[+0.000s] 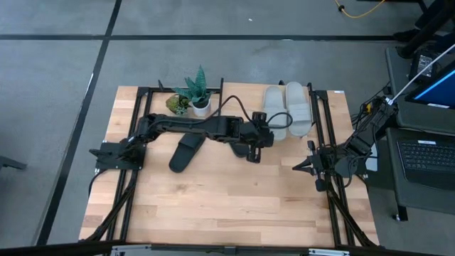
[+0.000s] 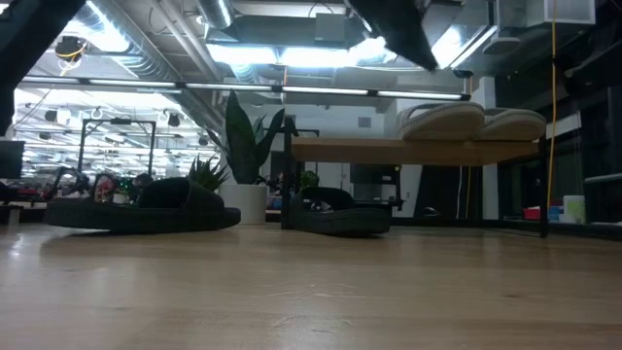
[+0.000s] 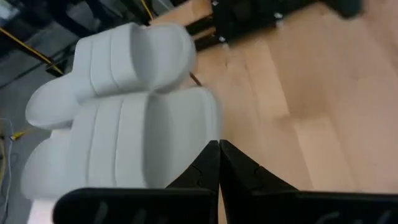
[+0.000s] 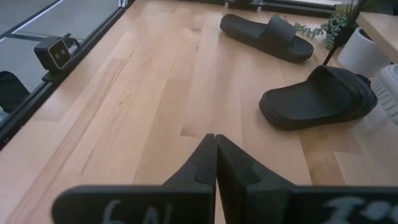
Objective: Pick and place slides into the shelf
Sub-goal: Put the right black slipper on the shelf
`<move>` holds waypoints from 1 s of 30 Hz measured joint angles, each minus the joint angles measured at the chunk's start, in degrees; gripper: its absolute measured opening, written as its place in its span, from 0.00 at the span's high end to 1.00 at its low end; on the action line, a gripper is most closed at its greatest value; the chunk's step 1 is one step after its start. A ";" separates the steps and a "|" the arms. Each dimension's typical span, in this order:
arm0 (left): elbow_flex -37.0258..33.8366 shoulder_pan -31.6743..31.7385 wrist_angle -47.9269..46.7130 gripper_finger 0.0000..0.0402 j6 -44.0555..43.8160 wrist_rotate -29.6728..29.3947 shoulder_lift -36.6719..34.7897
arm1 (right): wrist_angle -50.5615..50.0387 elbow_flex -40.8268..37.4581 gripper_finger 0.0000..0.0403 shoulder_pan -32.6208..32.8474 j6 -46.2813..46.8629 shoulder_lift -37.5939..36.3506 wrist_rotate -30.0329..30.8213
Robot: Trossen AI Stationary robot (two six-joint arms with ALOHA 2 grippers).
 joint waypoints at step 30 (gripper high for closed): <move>-2.93 -15.83 -30.44 1.00 -21.72 -24.95 -18.91 | 11.64 14.52 0.99 -4.80 -25.95 4.43 0.08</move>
